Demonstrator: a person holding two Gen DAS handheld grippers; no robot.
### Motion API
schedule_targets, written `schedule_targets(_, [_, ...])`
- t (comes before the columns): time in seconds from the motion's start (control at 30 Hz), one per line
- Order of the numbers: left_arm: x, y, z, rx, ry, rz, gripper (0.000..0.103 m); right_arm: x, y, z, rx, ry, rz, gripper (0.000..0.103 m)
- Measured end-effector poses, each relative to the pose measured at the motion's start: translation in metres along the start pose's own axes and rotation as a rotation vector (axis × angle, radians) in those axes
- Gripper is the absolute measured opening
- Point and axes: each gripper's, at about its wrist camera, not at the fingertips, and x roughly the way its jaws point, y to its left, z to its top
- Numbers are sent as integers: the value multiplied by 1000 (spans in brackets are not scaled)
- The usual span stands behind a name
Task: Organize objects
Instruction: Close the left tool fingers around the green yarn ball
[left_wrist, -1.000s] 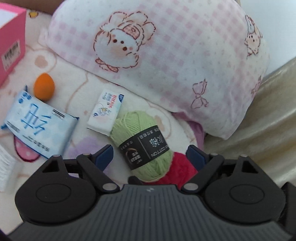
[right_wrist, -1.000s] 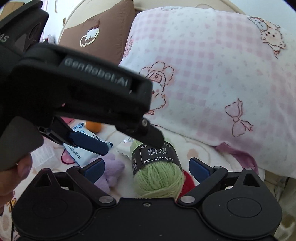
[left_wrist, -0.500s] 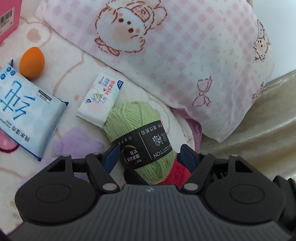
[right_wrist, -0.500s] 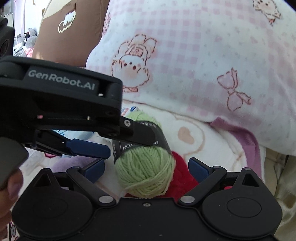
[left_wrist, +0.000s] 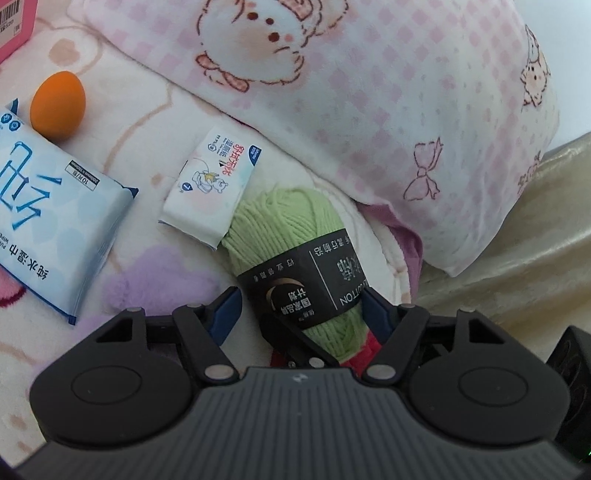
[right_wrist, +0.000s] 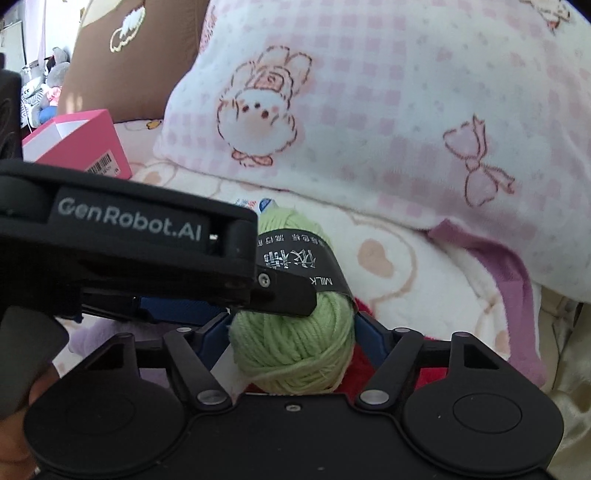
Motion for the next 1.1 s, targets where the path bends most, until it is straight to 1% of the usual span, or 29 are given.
schedule_targets(0.07, [1,-2,-2,12,-8,4,65,0,-2,0,15,4,13,72])
schedule_targets(0.2, [-2,-11,-8,71,-30,20,63,-1,-4,0,34,13,20,70])
schedule_targets(0.37, [-4,-11,-11,62,-41,5,62,-6,1,-2,14,6,9,64])
schedule_targets(0.5, [-10,-17,-16,89,-41,12,59,-13,12,-4,-38,-9,-21,61])
schedule_targets(0.57, [-14,-19,-20,102,-51,13,59,-16,19,-6,-80,-20,-44,60])
schedule_targets(0.7, [-21,-18,-25,117,-52,6,59,-22,28,-9,-124,-23,-61,59])
schedule_targets(0.83, [-35,-19,-26,116,-59,-3,59,-33,39,-12,-184,-64,-78,59])
schedule_targets(0.93, [-44,-18,-26,111,-51,7,59,-39,53,-18,-259,-97,-96,59])
schedule_targets(1.03, [-53,-16,-27,106,-55,1,59,-44,58,-18,-266,-106,-85,59])
schedule_targets(1.1, [-61,-17,-27,108,-62,-2,59,-49,59,-15,-238,-113,-70,59])
